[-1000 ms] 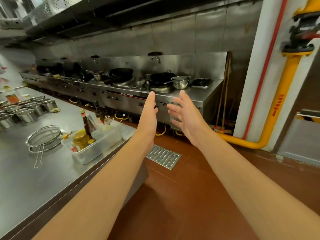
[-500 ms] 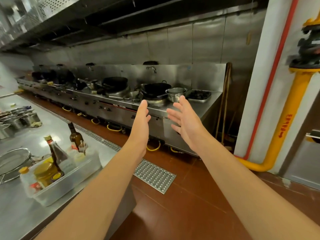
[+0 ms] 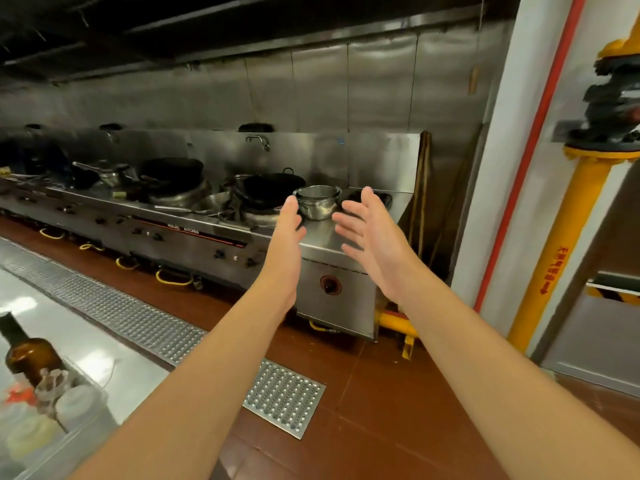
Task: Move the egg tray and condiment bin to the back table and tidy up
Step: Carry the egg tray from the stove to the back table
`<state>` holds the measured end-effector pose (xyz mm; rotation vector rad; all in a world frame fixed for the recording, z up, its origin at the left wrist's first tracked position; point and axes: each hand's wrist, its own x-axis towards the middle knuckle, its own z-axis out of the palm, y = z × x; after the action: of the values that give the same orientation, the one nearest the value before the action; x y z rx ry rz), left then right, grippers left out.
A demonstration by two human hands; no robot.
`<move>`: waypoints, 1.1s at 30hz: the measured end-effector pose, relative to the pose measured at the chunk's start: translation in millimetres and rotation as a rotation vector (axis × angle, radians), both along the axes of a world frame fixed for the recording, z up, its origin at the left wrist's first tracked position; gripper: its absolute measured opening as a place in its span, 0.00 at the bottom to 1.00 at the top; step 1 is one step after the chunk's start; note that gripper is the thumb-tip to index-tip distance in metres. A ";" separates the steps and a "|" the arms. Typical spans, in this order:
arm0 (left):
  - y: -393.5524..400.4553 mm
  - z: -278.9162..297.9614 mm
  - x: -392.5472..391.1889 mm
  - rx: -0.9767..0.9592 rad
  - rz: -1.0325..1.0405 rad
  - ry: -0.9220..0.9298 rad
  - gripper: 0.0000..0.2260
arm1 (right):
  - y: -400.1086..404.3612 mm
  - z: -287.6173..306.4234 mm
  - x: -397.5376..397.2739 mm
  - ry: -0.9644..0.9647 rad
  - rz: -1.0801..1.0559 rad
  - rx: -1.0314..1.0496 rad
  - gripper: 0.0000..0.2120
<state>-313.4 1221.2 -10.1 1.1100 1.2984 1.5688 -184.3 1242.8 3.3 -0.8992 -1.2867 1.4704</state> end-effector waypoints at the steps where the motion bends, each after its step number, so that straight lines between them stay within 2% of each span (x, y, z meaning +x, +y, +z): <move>1: 16.1 0.9 0.0 0.002 -0.019 0.005 0.27 | 13.9 0.1 -1.3 -0.001 -0.015 0.001 0.30; 8: 108.0 -1.7 -5.9 -0.014 -0.080 0.007 0.27 | 105.1 -4.7 -9.7 0.014 -0.059 -0.023 0.29; 15: 207.0 -20.4 -38.4 -0.070 0.016 0.006 0.27 | 215.0 -25.4 -43.6 0.026 0.022 -0.044 0.30; 22: 282.5 -19.9 -93.7 -0.110 0.231 -0.014 0.26 | 322.0 -32.5 -101.6 0.058 0.219 -0.079 0.30; 33: 307.7 -25.0 -227.3 -0.089 0.572 -0.038 0.29 | 377.7 -27.5 -255.2 0.038 0.550 -0.099 0.28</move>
<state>-540.6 1528.9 -35.1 0.6754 1.7410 1.8989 -439.5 1620.4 -24.2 -0.5952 -1.5164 1.9779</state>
